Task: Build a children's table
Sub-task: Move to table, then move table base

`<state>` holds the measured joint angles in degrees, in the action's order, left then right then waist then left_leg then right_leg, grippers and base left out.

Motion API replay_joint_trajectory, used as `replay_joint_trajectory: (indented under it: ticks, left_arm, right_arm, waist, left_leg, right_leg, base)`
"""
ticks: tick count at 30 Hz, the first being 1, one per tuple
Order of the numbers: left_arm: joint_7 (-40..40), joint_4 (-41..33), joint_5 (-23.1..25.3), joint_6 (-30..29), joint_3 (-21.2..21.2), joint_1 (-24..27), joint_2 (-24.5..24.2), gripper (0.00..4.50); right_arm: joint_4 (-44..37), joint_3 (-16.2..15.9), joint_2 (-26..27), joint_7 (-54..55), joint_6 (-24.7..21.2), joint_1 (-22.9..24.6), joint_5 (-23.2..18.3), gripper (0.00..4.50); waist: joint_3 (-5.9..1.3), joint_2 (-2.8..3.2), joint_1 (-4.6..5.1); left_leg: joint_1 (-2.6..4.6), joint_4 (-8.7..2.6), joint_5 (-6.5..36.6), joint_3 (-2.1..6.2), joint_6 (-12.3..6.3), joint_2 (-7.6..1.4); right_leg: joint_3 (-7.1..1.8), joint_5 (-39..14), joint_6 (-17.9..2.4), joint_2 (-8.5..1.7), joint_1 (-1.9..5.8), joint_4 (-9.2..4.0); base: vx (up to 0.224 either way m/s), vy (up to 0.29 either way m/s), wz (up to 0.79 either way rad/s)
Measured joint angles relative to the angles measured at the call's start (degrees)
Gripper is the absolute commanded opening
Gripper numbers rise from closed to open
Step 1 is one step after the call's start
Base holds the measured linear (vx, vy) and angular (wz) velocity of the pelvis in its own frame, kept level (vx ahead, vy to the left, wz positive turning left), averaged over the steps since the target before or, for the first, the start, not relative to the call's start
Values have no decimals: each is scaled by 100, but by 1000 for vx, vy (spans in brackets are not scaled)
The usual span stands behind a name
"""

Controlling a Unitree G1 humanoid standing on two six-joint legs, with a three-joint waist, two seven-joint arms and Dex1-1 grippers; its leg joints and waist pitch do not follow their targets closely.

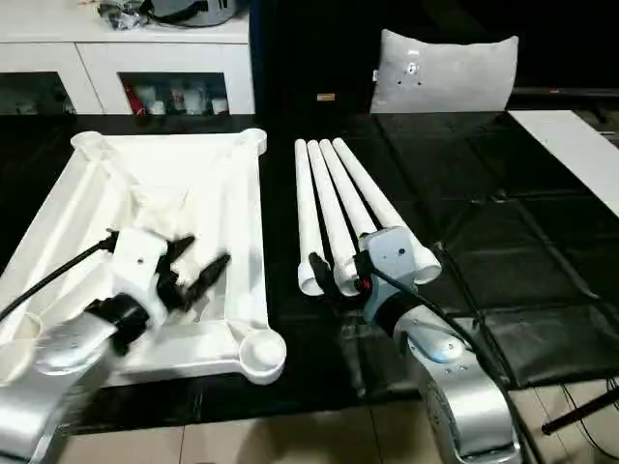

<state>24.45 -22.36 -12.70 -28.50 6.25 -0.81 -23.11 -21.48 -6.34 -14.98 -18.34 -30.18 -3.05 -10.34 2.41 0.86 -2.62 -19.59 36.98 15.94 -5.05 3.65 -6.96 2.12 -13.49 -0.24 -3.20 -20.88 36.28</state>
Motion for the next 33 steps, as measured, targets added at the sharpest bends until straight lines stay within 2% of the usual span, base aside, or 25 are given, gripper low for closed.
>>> replay_joint_trajectory:
  ticks: [3, 6, 14, 15, 16, 20, 24, 30, 32, 33]
  left_arm:
    - [384, -32, -4, 10, 153, 15, -269, 317]
    - [1026, -28, -117, 14, 292, -45, -712, 317]
    - [2433, -161, -471, -27, 330, -77, -1788, 317]
    - [2621, -178, -491, -13, 338, -34, -1974, 291]
    - [2708, -177, -482, 11, 345, -2, -2064, 291]
    - [2993, -151, -388, 166, 486, 4, -2205, 259]
    - [3258, -102, -391, 180, 640, -100, -2259, 218]
    - [3371, 167, -173, 144, 900, -284, -2371, 165]
    - [3381, 231, -93, 161, 964, -321, -2370, 160]
    - [3380, 271, -56, 176, 976, -332, -2370, 142]
  right_arm:
    - [1, -92, -207, -238, 162, 0, 19, 450]
    - [7, -307, -660, -826, 286, -31, 64, 450]
    - [13, -401, -1324, -1882, 283, -207, -189, 450]
    - [7, -439, -1421, -2024, 281, -200, -264, 450]
    - [-7, -458, -1477, -2103, 280, -186, -288, 450]
    - [-69, -569, -1687, -2432, 270, -129, -329, 450]
    - [-107, -588, -1780, -2610, 195, -126, -368, 450]
    - [-228, -637, -1813, -2761, 72, -89, -538, 450]
    - [-275, -678, -1862, -2814, 67, -75, -553, 450]
    - [-278, -696, -1889, -2827, 67, -58, -552, 450]
  waist:
    - [20, 15, 50]
    - [28, 29, 67]
    - [34, 61, 70]
    - [34, 62, 69]
    - [34, 62, 67]
    - [35, 60, 53]
    - [35, 61, 57]
    - [34, 71, 71]
    - [35, 73, 68]
    - [35, 73, 67]
  left_leg:
    - [18, -23, -42, -39, -11, -21]
    - [13, -40, -74, -80, -23, -57]
    - [9, -76, -82, -92, -28, -71]
    - [9, -79, -82, -94, -29, -71]
    - [9, -80, -82, -95, -29, -71]
    - [10, -78, -82, -100, -28, -72]
    - [16, -78, -85, -139, -31, -96]
    - [15, -81, -85, -156, -32, -105]
    - [15, -81, -85, -157, -31, -106]
    - [15, -81, -85, -157, -31, -106]
  right_leg:
    - [-2, 17, -15, -8, 9, -4]
    - [10, 28, -21, -6, 0, -4]
    - [21, 23, -32, 0, -18, -13]
    - [21, 21, -34, 0, -19, -14]
    - [20, 21, -35, 0, -19, -15]
    - [18, 21, -35, -2, -17, -15]
    - [17, 22, -37, -3, -15, -14]
    - [16, 21, -37, -3, -20, -15]
    - [16, 21, -37, -3, -20, -15]
    - [16, 21, -37, -3, -19, -15]
  base:
    - [-19, 4, 0]
    - [0, 0, 0]
    - [0, 0, 0]
    - [0, 0, 0]
    - [0, 0, 0]
    - [0, 0, 0]
    - [0, 0, 0]
    - [0, 0, 0]
    - [0, 0, 0]
    - [0, 0, 0]
